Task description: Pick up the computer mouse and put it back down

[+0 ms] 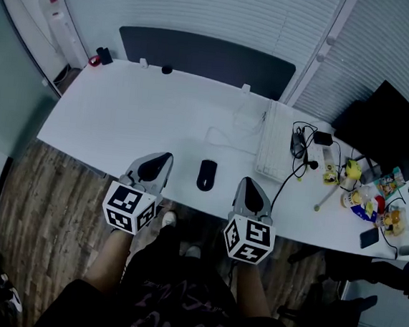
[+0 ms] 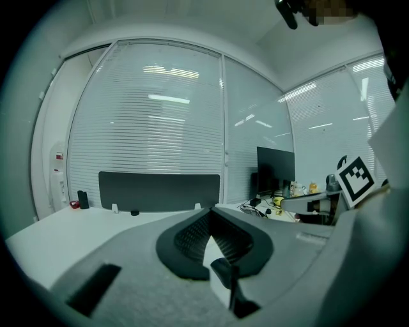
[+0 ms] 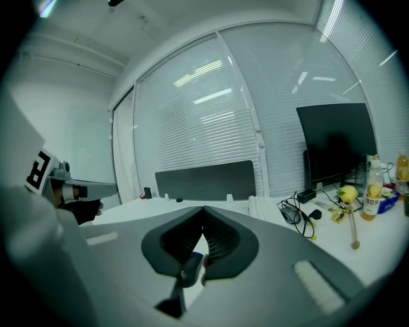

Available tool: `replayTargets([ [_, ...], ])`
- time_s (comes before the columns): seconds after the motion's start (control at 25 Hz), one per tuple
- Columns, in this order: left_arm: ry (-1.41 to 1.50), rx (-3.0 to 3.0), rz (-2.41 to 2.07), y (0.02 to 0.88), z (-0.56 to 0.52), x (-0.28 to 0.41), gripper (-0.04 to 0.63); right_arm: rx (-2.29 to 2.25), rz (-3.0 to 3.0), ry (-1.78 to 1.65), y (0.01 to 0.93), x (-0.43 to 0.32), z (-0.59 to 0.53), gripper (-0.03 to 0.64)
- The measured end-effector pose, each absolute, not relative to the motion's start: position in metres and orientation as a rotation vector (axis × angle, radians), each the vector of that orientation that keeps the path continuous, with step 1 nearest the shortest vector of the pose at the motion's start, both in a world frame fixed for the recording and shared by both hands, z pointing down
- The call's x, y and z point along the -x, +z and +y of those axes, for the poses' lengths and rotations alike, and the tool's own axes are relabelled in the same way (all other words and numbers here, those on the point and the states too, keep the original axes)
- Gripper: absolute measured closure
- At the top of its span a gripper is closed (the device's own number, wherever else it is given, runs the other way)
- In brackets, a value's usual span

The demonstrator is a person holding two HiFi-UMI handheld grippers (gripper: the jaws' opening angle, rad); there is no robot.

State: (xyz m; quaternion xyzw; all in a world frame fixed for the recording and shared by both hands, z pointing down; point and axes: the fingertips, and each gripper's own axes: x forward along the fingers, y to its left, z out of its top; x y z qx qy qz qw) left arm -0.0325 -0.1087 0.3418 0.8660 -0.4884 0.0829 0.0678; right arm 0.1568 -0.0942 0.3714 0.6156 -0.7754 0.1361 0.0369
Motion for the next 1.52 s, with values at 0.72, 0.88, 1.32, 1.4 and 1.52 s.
replayTargets([
  [0.72,0.232,-2.618,-1.409,0.35,-0.17,0.049,0.594,-1.893,-2.346,0.428,0.374,-0.13,-0.154,0.606],
  [0.88,0.24,-2.607,-1.396,0.356,-0.18,0.055,0.594,-1.879,-2.342,0.443,0.378,-0.121,-0.165,0.606],
  [1.32,0.262,-2.559,-1.363,0.381,-0.196,0.066,0.594,-1.835,-2.308,0.497,0.402,-0.104,-0.18,0.606],
  [1.4,0.269,-2.55,-1.355,0.388,-0.198,0.067,0.594,-1.824,-2.298,0.511,0.409,-0.101,-0.181,0.606],
  [1.52,0.279,-2.539,-1.341,0.397,-0.201,0.066,0.594,-1.812,-2.283,0.529,0.418,-0.1,-0.183,0.606],
])
